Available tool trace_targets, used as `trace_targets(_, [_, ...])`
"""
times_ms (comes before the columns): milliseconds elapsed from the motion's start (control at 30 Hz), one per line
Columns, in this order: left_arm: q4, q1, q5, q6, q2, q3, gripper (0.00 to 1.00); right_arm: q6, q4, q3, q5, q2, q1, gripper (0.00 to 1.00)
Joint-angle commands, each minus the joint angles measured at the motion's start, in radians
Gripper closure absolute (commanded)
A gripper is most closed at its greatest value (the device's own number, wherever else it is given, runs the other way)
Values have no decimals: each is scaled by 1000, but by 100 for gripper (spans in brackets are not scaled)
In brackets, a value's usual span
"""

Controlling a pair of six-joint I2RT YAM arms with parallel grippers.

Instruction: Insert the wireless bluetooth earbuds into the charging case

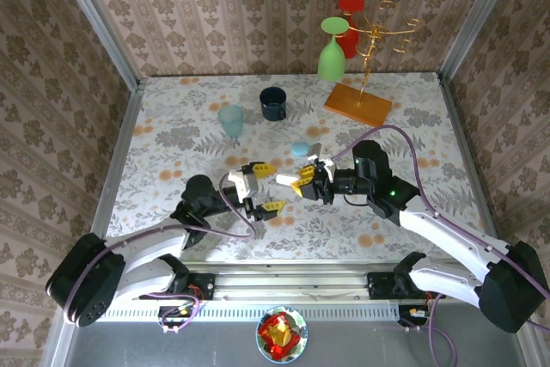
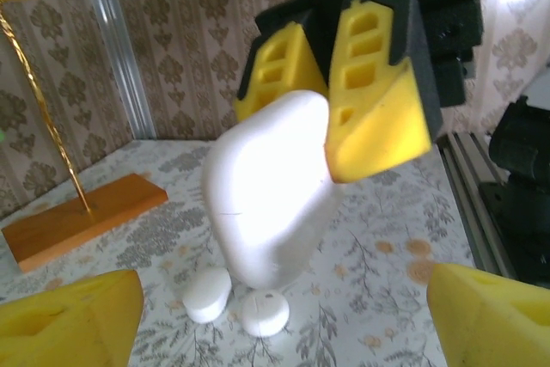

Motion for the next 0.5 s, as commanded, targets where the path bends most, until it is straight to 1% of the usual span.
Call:
trace_targets(0, [231,7,-15,-117,35,-12,16,77,76,6,-69,-8,-5,84])
trace_targets(267, [265,7,19,-157,72,3,26,96,103,23,-135,39,-5,84])
trace_targets(467, [270,6,39,-180,97,17,38,91,104,20,-149,35,-5,84])
